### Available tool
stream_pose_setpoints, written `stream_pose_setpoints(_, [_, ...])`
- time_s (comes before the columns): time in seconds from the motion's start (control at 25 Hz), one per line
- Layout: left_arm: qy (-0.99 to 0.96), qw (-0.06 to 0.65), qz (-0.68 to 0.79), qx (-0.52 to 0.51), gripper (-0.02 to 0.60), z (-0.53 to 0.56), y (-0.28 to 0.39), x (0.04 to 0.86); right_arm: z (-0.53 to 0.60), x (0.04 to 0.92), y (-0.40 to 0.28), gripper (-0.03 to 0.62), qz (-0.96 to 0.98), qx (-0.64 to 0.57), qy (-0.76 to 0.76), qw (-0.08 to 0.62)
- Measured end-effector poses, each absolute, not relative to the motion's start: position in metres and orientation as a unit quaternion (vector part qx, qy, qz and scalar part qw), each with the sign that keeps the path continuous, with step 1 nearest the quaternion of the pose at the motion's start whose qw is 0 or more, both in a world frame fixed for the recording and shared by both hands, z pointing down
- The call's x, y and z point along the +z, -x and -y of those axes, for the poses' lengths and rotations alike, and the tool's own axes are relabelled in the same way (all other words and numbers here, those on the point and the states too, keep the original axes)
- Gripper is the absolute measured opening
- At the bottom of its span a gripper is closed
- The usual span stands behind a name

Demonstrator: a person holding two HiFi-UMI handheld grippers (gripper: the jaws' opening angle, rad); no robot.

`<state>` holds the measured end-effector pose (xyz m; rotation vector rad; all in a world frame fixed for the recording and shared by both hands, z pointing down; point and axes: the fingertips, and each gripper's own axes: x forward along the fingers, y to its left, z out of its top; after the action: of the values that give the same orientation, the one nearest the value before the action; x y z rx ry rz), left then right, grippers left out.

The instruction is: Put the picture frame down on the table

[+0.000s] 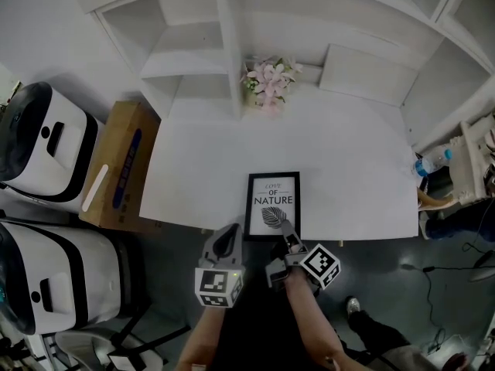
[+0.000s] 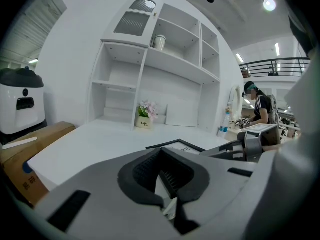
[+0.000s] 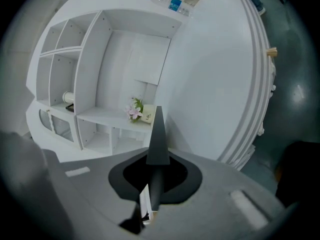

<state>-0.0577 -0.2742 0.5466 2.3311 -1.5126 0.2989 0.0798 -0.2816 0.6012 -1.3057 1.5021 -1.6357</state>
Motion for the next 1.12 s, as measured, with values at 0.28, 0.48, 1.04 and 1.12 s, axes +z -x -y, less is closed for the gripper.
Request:
stream_pose_setpoints(0.28, [-0.82,0.179,0.533,0.108,0.009,0.272,0.059,0.55,0.279,0.618,-0.082,0.026,-0.518,-0.636,0.494,0.288])
stream_pose_setpoints(0.48, [-0.821,0.182,0.531,0.108,0.009,0.27,0.059,0.552,0.276,0.63,-0.08,0.048,-0.485,-0.66,0.497,0.287])
stream_pose_setpoints(1.04, [-0.823,0.185,0.525,0.111,0.009,0.263,0.059,0.556,0.266,0.646,-0.073,0.175,-0.421,-0.704,0.51,0.258])
stream_pose_setpoints(1.12, [-0.824,0.185,0.525,0.11,0.009,0.263,0.059,0.556,0.265,0.645,-0.071,0.189,-0.417,-0.708,0.508,0.257])
